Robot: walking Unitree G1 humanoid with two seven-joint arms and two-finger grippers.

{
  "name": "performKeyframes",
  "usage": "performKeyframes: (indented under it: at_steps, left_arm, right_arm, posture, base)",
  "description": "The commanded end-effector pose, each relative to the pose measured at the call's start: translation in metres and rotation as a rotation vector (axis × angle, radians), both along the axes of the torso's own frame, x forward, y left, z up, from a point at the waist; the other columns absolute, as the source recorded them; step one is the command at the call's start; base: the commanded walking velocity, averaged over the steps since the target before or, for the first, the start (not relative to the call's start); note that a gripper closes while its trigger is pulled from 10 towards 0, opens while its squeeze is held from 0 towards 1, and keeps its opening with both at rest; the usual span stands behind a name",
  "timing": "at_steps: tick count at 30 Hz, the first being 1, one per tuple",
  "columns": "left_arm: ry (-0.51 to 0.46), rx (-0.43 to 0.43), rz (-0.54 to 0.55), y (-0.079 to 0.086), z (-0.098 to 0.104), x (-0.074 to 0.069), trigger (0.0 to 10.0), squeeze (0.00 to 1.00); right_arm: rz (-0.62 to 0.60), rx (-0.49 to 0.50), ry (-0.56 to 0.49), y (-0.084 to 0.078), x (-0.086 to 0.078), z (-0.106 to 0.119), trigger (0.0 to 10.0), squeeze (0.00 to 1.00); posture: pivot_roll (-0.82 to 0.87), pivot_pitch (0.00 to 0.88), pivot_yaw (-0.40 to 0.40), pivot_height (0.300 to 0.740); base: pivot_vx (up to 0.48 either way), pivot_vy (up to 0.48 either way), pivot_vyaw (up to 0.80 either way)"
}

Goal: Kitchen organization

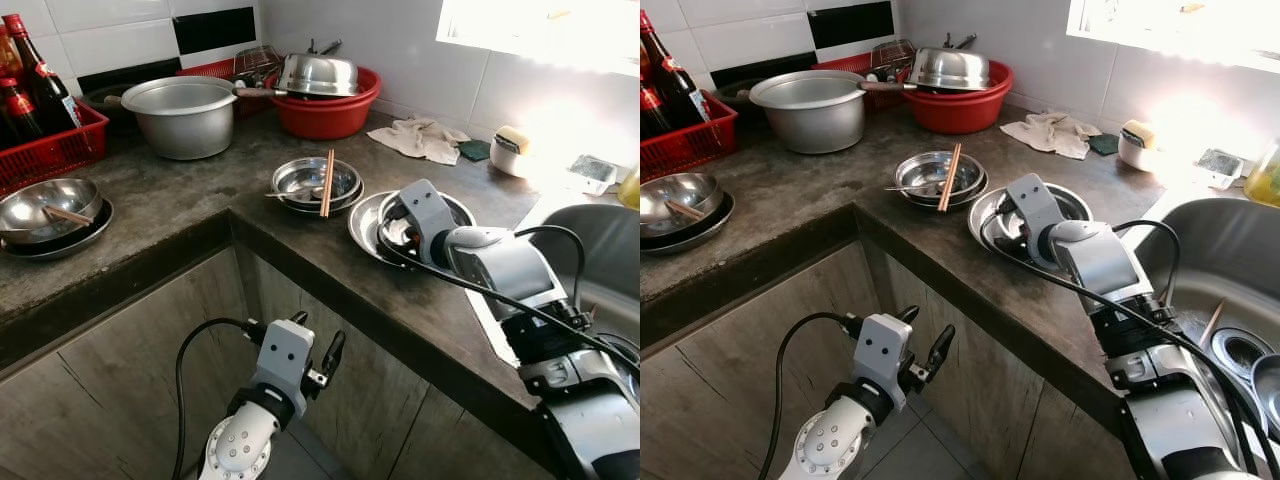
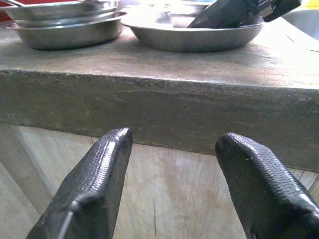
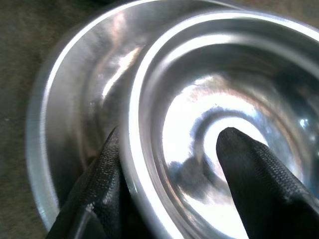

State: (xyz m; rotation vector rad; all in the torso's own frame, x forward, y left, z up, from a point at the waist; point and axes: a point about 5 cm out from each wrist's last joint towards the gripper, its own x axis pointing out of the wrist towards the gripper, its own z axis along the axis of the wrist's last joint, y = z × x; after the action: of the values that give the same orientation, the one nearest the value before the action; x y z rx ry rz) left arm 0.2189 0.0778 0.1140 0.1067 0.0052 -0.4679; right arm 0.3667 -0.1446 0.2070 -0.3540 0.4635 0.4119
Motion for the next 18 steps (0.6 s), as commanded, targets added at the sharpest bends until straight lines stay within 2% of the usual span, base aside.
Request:
performKeyframes:
  at_steps: [1, 2, 3, 4, 13, 18]
  left_arm:
    - [-0.007, -0.003, 0.001, -0.0009, 0.0027, -0.0002, 10.0, 0.0]
    - [-0.008, -0.003, 0.001, -0.0009, 0.0028, -0.0002, 10.0, 0.0]
    - [-0.009, -0.003, 0.001, -0.0011, 0.0029, -0.0001, 10.0, 0.0]
    - [-0.008, -0.002, 0.002, -0.0011, 0.0028, 0.0001, 10.0, 0.0]
    - [-0.008, -0.001, 0.005, -0.0011, 0.0029, 0.0005, 10.0, 0.0]
    - [-0.008, 0.0, 0.007, -0.0008, 0.0029, 0.001, 10.0, 0.0]
  right_arm:
    - [0.002, -0.023, -0.006, -0.0004, 0.0013, 0.0014, 10.0, 0.0]
    - [0.0, -0.025, -0.008, -0.0003, 0.0019, 0.0013, 10.0, 0.0]
    - [-0.002, -0.025, -0.012, -0.0001, 0.0027, 0.0012, 4.2, 0.0]
    - [0.0, -0.027, -0.014, 0.0001, 0.003, 0.0011, 0.0, 0.0]
    - [-0.002, -0.019, -0.044, 0.0015, 0.0046, 0.0036, 0.0, 0.0]
    - [-0.014, 0.014, -0.105, 0.0044, 0.0063, 0.0078, 0.0, 0.0]
  posture:
    - [0.12, 0.027, -0.043, 0.74]
    - [0.12, 0.027, -0.044, 0.74]
    - [0.12, 0.029, -0.043, 0.74]
    - [0.12, 0.029, -0.043, 0.74]
    - [0.13, 0.029, -0.044, 0.74]
    - [0.13, 0.027, -0.045, 0.74]
  base:
    - [0.0, 0.0, 0.0]
    - [0.0, 0.0, 0.0]
    - [0.0, 0.0, 0.0]
    - [0.0, 0.0, 0.0]
    - [0.0, 0.0, 0.0]
    - [0.0, 0.0, 0.0]
